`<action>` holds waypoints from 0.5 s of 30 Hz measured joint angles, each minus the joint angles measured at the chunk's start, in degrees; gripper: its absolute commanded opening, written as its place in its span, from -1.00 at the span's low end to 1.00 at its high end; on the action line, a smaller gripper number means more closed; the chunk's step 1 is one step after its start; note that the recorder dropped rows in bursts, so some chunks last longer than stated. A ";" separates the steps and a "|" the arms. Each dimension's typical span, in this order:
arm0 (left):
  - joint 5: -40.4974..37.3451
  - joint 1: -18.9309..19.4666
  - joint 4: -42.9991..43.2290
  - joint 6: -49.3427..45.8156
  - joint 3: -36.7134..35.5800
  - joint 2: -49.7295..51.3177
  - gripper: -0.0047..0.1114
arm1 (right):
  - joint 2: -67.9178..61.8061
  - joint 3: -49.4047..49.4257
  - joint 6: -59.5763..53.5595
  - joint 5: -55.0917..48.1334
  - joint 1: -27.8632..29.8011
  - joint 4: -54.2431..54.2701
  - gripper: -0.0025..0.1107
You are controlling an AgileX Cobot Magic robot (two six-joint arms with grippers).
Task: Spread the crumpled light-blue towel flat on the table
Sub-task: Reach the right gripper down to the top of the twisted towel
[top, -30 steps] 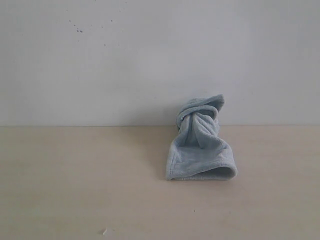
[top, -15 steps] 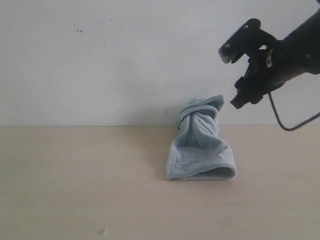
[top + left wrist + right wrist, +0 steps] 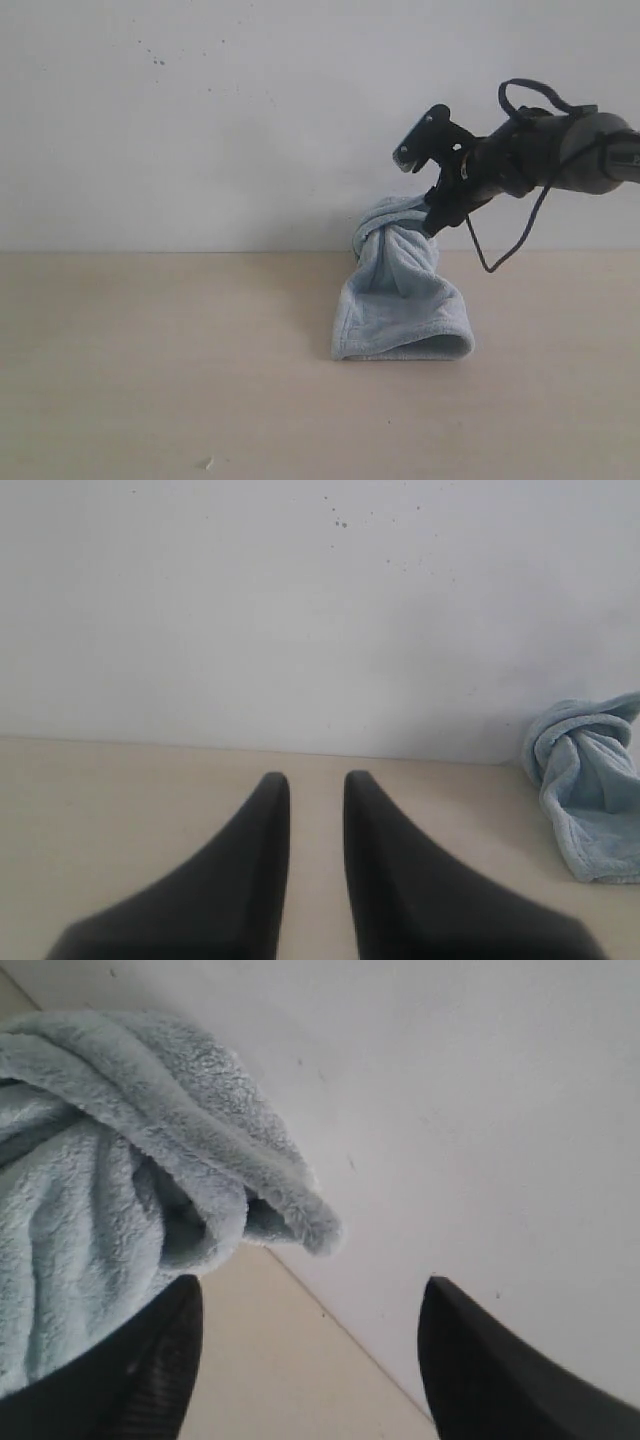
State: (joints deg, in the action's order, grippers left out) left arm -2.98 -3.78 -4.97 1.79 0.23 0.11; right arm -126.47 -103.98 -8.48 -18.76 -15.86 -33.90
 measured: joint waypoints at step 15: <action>0.00 0.00 0.00 0.00 0.00 0.00 -0.56 | -7.29 -3.86 -0.57 10.55 1.64 1.84 -0.20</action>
State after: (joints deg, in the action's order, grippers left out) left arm -2.98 -3.78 -4.97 1.79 0.23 0.11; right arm -133.75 -107.83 -9.05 -8.21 -14.21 -32.06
